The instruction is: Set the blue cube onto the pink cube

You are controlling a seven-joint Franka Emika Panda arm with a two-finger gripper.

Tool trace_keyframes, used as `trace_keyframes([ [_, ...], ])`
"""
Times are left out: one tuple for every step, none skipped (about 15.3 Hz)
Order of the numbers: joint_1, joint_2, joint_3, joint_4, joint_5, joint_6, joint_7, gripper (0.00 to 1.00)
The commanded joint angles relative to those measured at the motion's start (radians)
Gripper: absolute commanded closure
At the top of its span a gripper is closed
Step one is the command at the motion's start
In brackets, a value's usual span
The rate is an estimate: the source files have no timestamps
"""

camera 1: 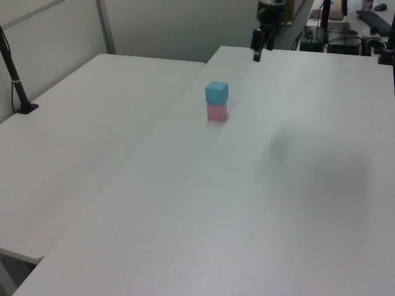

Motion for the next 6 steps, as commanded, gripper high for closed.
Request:
trace_keyframes([
  [-0.103,-0.175,0.098,-0.124,-0.060,-0.113,0.001,0.00],
  [-0.131,-0.212,0.124,-0.141,-0.061,-0.136,-0.002,0.00],
  [-0.160,-0.238,0.145,-0.148,-0.067,-0.156,-0.002,0.00],
  [-0.182,-0.245,0.154,-0.142,-0.070,-0.174,-0.003,0.00],
  [-0.180,-0.242,0.155,-0.138,-0.070,-0.175,-0.003,0.00],
  [-0.176,-0.240,0.155,-0.140,-0.072,-0.175,-0.003,0.00],
])
